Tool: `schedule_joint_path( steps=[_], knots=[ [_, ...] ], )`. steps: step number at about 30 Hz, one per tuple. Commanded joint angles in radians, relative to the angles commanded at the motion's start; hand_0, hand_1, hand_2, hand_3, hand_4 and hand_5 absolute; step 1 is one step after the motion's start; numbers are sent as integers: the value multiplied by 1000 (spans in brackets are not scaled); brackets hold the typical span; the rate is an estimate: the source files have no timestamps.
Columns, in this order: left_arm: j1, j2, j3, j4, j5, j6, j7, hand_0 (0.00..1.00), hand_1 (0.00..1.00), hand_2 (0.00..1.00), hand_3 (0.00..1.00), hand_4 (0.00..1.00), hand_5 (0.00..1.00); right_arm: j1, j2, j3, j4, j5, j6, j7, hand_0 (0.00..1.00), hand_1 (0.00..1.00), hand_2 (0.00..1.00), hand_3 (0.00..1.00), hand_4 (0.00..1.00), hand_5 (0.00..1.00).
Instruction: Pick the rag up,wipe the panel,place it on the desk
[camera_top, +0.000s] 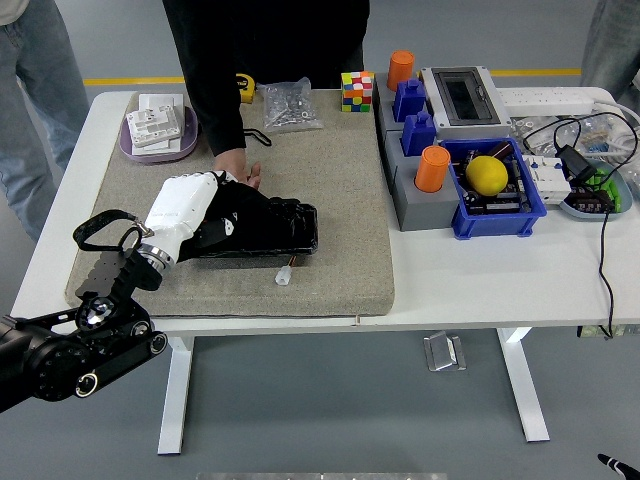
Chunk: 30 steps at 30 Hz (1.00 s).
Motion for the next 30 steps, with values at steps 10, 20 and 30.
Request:
schedule_joint_path(
  steps=[10,20,30],
  knots=[
    [26,28,-40,5,15,3,-5,225,163,526,468,204,2,-4,3,7,-1,-2,2,0,769,583,709,622,998,557],
    [54,59,-85,6,24,2,-8,227,163,527,469,203,2,-5,6,19,-1,-6,1,1,769,583,709,622,998,557],
    [82,69,-154,20,42,6,-11,227,160,526,468,201,2,-2,8,24,0,-8,-1,0,769,583,708,623,998,557]
  ],
)
